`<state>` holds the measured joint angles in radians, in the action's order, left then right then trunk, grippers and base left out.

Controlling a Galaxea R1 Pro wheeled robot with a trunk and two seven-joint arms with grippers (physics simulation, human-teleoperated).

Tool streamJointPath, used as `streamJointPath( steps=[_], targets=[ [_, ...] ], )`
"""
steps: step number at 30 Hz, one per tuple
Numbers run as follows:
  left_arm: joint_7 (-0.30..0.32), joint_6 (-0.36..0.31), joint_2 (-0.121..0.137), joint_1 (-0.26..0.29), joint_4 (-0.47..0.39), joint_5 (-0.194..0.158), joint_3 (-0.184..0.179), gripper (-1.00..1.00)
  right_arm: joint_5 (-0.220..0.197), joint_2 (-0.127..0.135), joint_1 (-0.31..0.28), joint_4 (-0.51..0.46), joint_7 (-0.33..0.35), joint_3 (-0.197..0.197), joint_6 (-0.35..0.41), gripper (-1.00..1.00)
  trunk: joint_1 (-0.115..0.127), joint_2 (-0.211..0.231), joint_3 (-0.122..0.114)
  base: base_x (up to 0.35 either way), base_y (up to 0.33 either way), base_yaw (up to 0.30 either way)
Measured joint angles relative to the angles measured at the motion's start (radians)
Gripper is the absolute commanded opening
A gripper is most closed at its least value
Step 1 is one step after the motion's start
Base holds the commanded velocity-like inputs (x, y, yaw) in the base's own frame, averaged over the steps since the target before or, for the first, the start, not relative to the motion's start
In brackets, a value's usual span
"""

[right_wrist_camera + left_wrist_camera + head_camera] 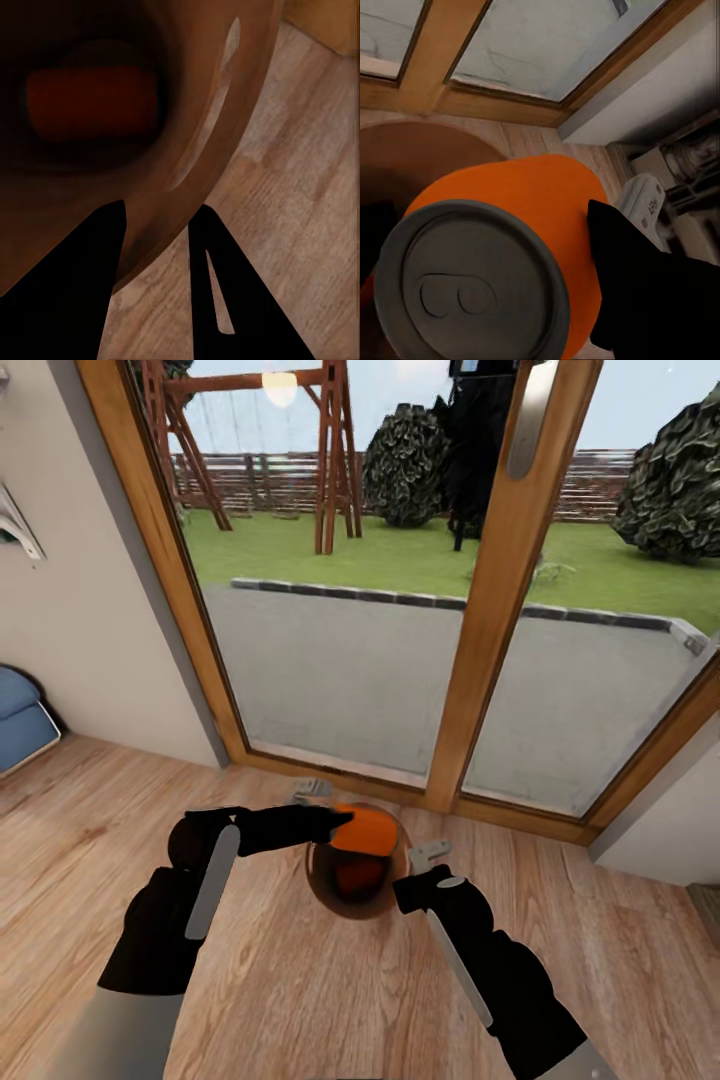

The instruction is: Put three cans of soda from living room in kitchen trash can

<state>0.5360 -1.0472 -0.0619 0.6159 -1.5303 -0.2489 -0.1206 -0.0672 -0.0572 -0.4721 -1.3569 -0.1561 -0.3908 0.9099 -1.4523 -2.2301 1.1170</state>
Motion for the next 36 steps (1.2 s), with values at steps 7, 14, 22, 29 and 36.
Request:
streamJointPath(
  steps=[7,14,22,29,36],
  targets=[
    [-0.018,0.0,-0.003,-0.001,0.042,0.011,-0.04,-1.0,-0.003,0.001,0.0,0.0,0.0,-0.003,0.0,-1.0,0.027,0.049,-0.022,0.0,0.0,0.0],
    [-0.139,0.0,0.0,-0.003,0.051,0.016,-0.054,-1.0,-0.007,0.001,0.0,0.0,0.001,-0.005,-0.001,-1.0,0.054,0.098,-0.044,0.0,0.0,0.0],
    [-0.246,0.0,-0.001,-0.004,0.062,0.014,-0.07,-1.0,-0.005,0.001,0.0,-0.001,0.001,-0.005,-0.001,-1.0,0.084,0.154,-0.069,0.0,0.0,0.0],
    [-0.257,0.032,-0.001,-0.004,0.162,0.014,-0.094,-1.0,-0.005,0.001,0.0,-0.001,0.001,-0.006,-0.001,-1.0,0.111,0.203,-0.091,0.0,0.0,0.0],
    [-0.258,0.092,-0.004,-0.004,0.251,0.014,-0.104,-1.0,-0.004,0.001,0.001,-0.001,0.001,-0.006,-0.001,-1.0,0.138,0.252,-0.113,0.0,0.0,0.0]
  ],
)
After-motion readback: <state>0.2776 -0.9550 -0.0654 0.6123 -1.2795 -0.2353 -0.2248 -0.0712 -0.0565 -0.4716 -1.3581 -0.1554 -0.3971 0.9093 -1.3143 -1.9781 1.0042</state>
